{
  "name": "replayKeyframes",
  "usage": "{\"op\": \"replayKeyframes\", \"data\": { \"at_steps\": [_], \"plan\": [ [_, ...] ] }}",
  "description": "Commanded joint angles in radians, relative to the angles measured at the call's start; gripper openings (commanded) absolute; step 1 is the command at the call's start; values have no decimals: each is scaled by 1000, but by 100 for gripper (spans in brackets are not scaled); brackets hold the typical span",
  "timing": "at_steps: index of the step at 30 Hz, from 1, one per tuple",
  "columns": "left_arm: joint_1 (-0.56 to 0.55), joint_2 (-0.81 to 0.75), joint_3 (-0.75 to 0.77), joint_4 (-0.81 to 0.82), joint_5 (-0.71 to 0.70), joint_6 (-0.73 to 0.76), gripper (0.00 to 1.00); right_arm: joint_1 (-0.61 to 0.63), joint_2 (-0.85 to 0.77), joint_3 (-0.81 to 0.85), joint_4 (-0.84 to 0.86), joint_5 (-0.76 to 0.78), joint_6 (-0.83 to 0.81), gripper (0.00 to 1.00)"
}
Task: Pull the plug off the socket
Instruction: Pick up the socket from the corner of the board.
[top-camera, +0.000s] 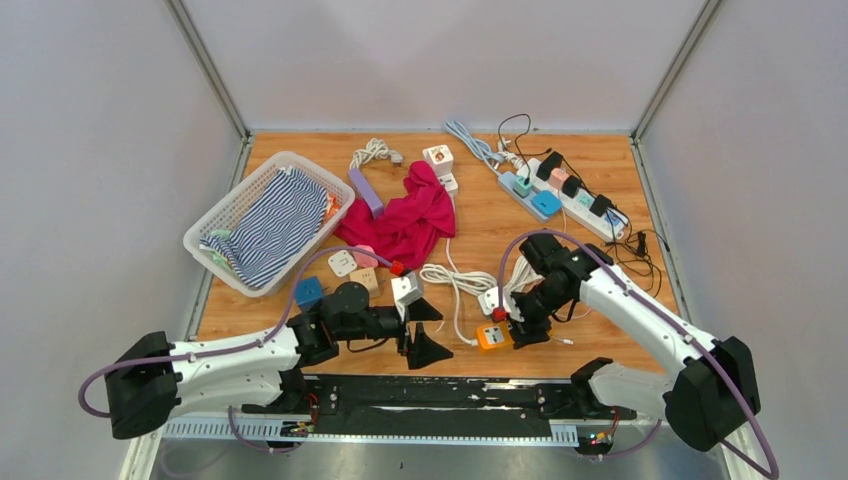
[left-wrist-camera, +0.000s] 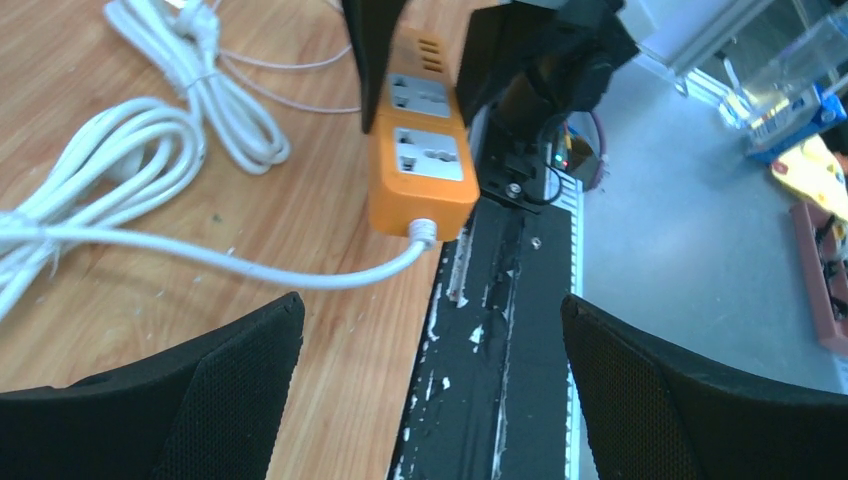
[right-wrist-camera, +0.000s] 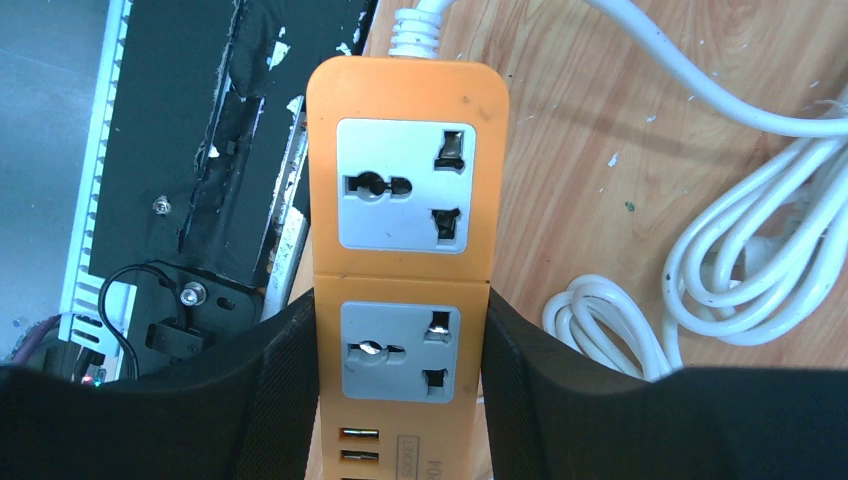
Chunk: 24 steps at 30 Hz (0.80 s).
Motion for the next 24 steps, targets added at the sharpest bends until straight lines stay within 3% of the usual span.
{"op": "replayKeyframes", "data": {
  "at_steps": [1,9,18,24],
  "plan": [
    [-90,40,67,33,-36,195,100,-35,-30,32,-83,-108,-52,0],
    [-123,137,124,92,-47,346,100,-66,-44,42,-118,-152,-86,0],
    [-126,335,250,91,53,256,100,-75,-41,45,-127,-164,-96,0],
    [-165,408,274,91,-49,266,100,-82,-41,46,-126,-175,-95,0]
  ]
}}
